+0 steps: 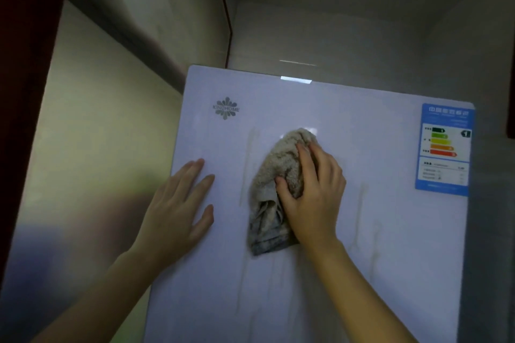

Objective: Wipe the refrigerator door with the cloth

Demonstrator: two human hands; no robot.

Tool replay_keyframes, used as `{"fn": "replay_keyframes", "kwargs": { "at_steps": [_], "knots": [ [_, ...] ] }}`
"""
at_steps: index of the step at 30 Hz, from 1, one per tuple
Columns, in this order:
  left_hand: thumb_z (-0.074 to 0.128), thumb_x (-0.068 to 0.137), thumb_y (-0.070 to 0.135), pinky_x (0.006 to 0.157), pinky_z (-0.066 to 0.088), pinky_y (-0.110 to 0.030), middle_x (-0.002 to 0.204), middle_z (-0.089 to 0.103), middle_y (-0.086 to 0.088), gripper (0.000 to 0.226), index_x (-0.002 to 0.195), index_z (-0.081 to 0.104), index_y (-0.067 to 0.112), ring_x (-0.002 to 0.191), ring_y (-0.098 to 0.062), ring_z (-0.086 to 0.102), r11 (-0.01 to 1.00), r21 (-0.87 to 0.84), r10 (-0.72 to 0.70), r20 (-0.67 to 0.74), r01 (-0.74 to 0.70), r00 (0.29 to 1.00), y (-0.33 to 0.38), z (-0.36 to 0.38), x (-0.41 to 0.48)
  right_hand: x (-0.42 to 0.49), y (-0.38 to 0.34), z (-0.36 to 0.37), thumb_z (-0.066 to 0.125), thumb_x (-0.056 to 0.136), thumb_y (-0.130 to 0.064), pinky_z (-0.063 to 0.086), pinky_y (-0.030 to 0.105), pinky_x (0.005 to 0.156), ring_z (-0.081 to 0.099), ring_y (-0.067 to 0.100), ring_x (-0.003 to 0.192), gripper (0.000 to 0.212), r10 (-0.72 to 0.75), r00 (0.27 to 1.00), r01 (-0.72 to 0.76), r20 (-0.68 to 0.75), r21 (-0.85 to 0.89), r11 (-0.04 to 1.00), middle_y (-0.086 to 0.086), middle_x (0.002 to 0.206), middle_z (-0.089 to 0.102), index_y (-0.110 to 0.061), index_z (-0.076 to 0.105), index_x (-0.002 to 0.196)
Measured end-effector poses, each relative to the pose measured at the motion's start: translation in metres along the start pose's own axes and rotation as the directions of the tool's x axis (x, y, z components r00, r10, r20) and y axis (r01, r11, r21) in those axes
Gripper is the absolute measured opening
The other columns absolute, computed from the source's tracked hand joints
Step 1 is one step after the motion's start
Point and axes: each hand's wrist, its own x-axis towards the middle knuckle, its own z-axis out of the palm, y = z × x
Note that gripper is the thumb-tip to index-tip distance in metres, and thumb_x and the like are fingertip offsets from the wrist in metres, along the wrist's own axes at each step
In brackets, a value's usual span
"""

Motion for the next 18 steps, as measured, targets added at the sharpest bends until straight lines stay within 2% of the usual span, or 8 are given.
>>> {"fn": "replay_keyframes", "kwargs": {
  "at_steps": [7,10,15,18],
  "knots": [
    [0.046,0.099,0.036,0.112,0.036,-0.045,0.158,0.041,-0.019,0.052,0.14,0.057,0.007,0.145,-0.036,0.041,0.999,0.034,-0.021,-0.076,0.023,0.997,-0.003,0.015,-0.022,0.066,-0.014,0.016,0.069,0.09,-0.042,0.034,0.045,0.11,0.04,0.03,0.136,0.068,-0.065,0.998,0.065,0.008,0.01,0.998,0.009,0.152,0.045,-0.016,0.047,0.149],
    [0.046,0.099,0.038,0.114,0.034,-0.044,0.159,0.039,-0.018,0.054,0.143,0.054,0.008,0.147,-0.035,0.039,0.999,0.039,-0.018,-0.072,0.021,0.997,-0.005,0.017,-0.026,0.046,-0.018,0.017,0.068,0.092,-0.042,0.03,0.042,0.113,0.04,0.03,0.139,0.07,-0.101,0.994,0.1,0.05,0.026,0.995,0.009,0.156,0.043,-0.016,0.043,0.152],
    [0.047,0.099,0.039,0.116,0.034,-0.045,0.16,0.038,-0.017,0.055,0.145,0.052,0.009,0.148,-0.034,0.037,1.0,0.026,-0.015,-0.077,0.017,0.997,-0.004,0.018,-0.026,-0.016,-0.004,0.005,0.069,0.092,-0.043,0.035,0.042,0.113,0.045,0.031,0.138,0.071,-0.26,0.955,0.261,0.146,0.012,0.965,0.008,0.153,0.047,-0.015,0.045,0.152],
    [0.046,0.1,0.039,0.118,0.031,-0.044,0.161,0.037,-0.017,0.055,0.146,0.051,0.009,0.149,-0.033,0.036,1.0,0.02,-0.014,-0.083,0.016,0.996,-0.004,0.018,-0.025,0.011,-0.001,0.007,0.069,0.09,-0.044,0.036,0.042,0.108,0.047,0.032,0.133,0.07,-0.234,0.964,0.237,0.127,-0.009,0.971,0.009,0.149,0.05,-0.015,0.046,0.151]
  ]
}}
